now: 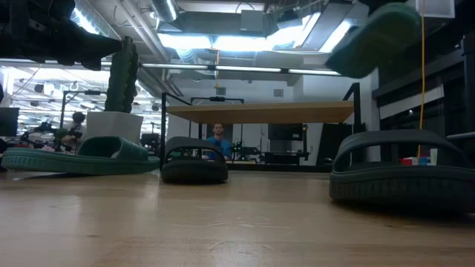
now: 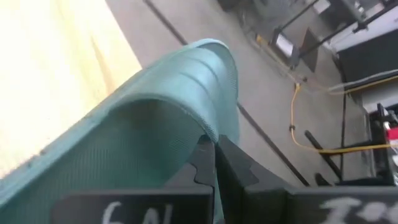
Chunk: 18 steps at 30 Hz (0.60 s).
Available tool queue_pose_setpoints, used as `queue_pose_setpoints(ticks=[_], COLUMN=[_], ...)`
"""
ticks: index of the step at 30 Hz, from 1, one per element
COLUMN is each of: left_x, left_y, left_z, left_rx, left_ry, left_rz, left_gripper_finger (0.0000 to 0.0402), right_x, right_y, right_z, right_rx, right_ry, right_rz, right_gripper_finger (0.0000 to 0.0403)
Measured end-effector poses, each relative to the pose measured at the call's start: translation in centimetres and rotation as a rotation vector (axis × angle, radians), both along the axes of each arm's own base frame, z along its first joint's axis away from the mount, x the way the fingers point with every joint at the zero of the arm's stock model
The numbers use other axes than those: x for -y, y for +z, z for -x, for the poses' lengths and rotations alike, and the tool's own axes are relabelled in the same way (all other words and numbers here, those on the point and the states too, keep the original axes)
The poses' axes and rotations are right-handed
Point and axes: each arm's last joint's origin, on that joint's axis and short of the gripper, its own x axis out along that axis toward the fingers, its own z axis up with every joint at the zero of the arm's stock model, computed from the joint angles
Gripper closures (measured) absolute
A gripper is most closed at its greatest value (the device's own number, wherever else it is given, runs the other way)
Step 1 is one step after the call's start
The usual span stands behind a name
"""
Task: Pick and place slides into the shelf
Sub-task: Put the right green slide on the shelf
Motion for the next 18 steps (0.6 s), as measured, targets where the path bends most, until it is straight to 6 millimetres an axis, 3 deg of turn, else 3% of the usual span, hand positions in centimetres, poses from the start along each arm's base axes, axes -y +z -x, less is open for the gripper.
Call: queue_pose_setpoints(ticks=[8, 18], left_x=[0.0, 0.0], left_y=[0.0, 0.0], left_z=[0.0, 0.0], left_rx=[0.0, 0.0], left_ry=[0.0, 0.0], left_rz=[0.001, 0.001], left_gripper_finger=[0.0401, 0.0401], right_x=[-0.1, 0.0], right_y=[0.7, -0.2], right_z=[-1.8, -6.1], right_rx=[0.118, 0.062], right_ry=[0.036, 0.079], right_rz=[0.059, 0.099], right_gripper_finger=[0.04, 0.04])
